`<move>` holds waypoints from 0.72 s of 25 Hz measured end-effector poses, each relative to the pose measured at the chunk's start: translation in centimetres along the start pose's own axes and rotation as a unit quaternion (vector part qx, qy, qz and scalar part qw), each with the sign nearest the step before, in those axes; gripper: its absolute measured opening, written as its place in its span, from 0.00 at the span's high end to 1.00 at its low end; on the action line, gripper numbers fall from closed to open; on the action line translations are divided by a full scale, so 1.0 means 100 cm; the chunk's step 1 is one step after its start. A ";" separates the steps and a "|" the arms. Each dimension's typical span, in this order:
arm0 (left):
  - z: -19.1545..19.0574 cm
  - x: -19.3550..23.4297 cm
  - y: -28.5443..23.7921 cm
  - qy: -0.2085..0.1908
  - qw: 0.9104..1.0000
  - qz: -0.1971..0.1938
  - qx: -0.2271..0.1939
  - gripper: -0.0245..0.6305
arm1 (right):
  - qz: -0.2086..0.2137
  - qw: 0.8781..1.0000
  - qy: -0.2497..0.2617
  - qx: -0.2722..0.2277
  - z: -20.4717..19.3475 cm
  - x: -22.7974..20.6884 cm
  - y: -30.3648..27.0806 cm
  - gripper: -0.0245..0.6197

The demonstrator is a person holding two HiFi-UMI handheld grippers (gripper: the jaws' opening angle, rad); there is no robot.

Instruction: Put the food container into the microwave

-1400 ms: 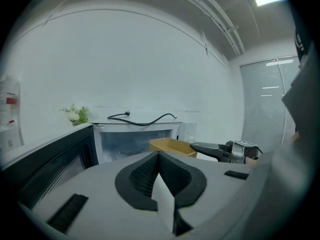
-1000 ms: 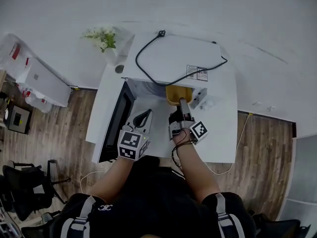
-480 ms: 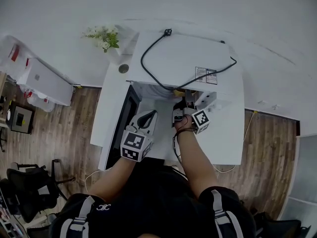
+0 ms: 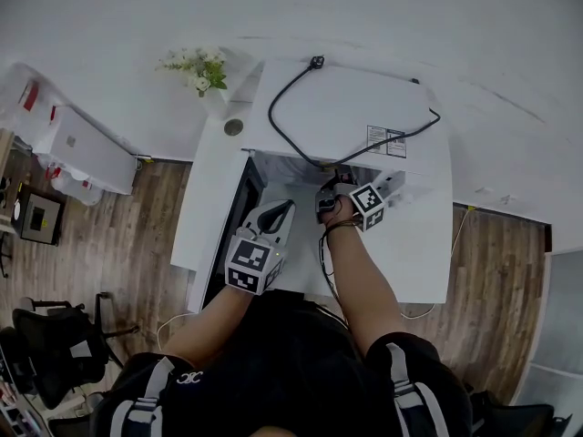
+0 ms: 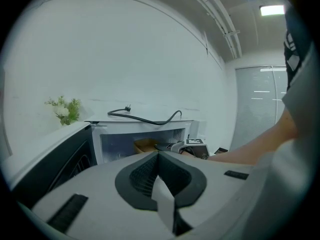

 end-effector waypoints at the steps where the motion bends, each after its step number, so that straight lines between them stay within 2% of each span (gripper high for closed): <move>1: -0.001 0.001 0.001 0.001 1.000 0.001 -0.001 0.96 | -0.018 1.000 0.012 0.008 -0.001 0.000 -0.001 0.60; 6: -0.001 0.004 0.005 0.001 1.000 0.002 -0.004 0.96 | -0.123 0.988 0.076 0.047 -0.011 -0.001 -0.001 0.60; 10: 0.003 0.002 0.009 -0.005 1.000 0.002 -0.010 0.96 | -0.175 0.980 0.083 0.056 -0.015 0.001 0.006 0.60; 12: 0.004 -0.003 0.010 -0.010 1.000 -0.002 -0.010 0.96 | -0.166 0.982 0.077 0.052 -0.014 0.002 0.010 0.59; 13: 0.004 -0.005 0.010 -0.013 1.000 -0.004 -0.010 0.96 | -0.155 0.984 0.073 0.053 -0.014 0.003 0.011 0.54; 15: 0.005 -0.006 0.008 -0.017 1.000 -0.006 -0.011 0.96 | -0.127 0.988 0.063 0.058 -0.015 0.004 0.013 0.52; 18: 0.006 -0.009 0.007 -0.018 1.000 -0.004 -0.013 0.96 | -0.086 0.991 0.045 0.089 -0.020 0.005 0.016 0.49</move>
Point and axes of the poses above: the fingertips, and each gripper's own axes: y backward along the fingers, x to its left, z out of its top, the point moved 5 cm from there along y, backward along the fingers, and after that the axes turned 10 degrees about x, right-handed, at the moved point
